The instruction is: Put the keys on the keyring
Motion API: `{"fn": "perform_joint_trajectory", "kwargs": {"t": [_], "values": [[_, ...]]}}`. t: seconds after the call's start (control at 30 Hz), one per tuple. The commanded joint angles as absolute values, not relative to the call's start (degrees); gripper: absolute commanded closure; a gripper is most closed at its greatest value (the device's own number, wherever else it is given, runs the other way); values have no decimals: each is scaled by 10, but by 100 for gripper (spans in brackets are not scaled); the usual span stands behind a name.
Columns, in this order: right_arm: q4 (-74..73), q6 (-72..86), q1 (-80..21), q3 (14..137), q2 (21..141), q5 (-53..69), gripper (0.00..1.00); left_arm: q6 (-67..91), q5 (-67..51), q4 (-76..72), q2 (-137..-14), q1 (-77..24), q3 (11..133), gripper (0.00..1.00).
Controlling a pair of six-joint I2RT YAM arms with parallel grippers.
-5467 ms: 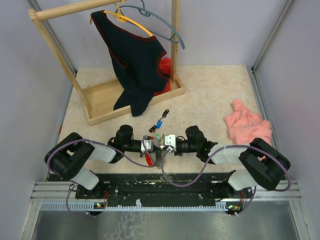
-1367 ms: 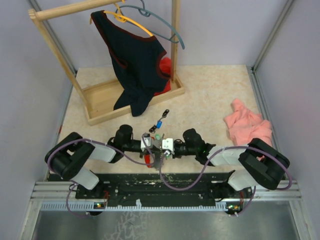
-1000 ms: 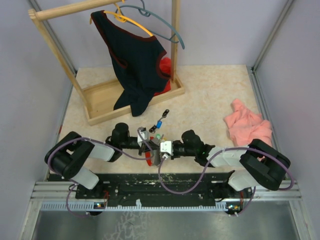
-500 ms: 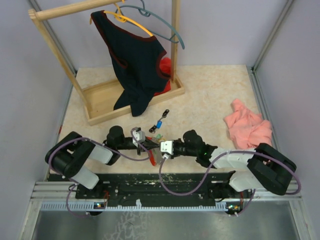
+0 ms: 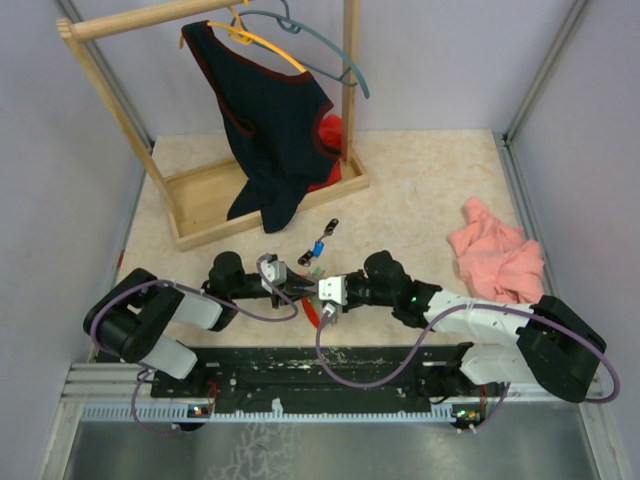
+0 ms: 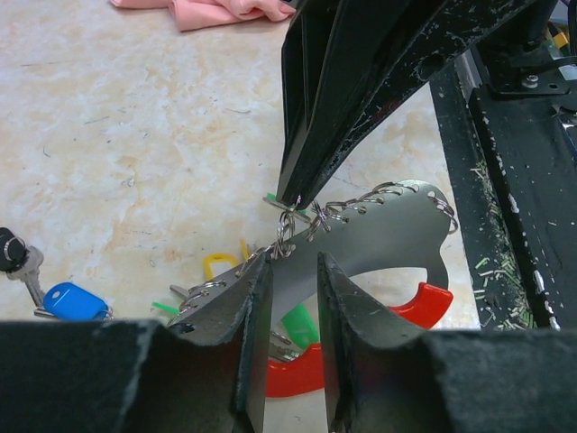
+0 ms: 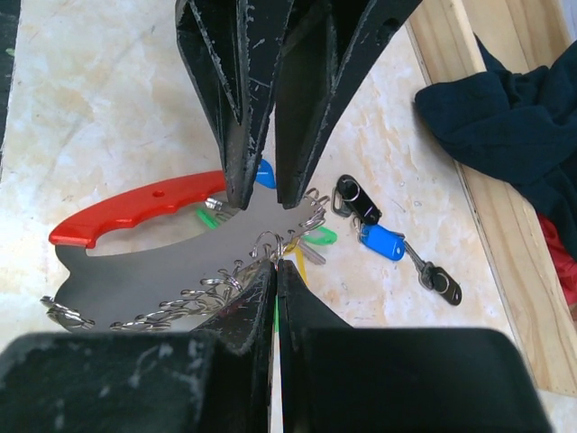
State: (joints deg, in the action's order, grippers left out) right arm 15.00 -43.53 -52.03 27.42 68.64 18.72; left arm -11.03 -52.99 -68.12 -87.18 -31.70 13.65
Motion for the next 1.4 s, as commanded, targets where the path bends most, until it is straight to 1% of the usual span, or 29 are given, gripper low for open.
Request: {"fn": "perform_joint_trajectory", "kwargs": {"t": [0.0, 0.33, 0.57, 0.67, 0.7, 0.77, 0.8, 0.93, 1.1, 1.37], "values": [[140, -452, -526, 313, 676, 203, 100, -123, -541, -644, -855, -314, 147, 67], [129, -458, -533, 328, 690, 206, 100, -131, -552, -596, -884, -337, 191, 66], [130, -460, -534, 333, 694, 207, 100, -155, -538, -552, -894, -351, 210, 69], [129, -460, -534, 333, 693, 207, 100, -159, -534, -550, -896, -353, 210, 76], [128, -459, -535, 333, 692, 206, 100, -160, -533, -550, -896, -353, 211, 80], [126, -458, -535, 330, 688, 201, 100, -162, -529, -550, -896, -353, 210, 95], [125, -458, -535, 328, 684, 197, 100, -162, -526, -550, -894, -353, 208, 99], [124, -450, -535, 309, 671, 164, 100, -162, -515, -555, -887, -353, 199, 99], [132, -422, -535, 273, 668, 132, 100, -139, -504, -597, -882, -348, 183, 99], [143, -410, -534, 262, 696, 127, 100, -112, -515, -637, -865, -330, 163, 99]]}}
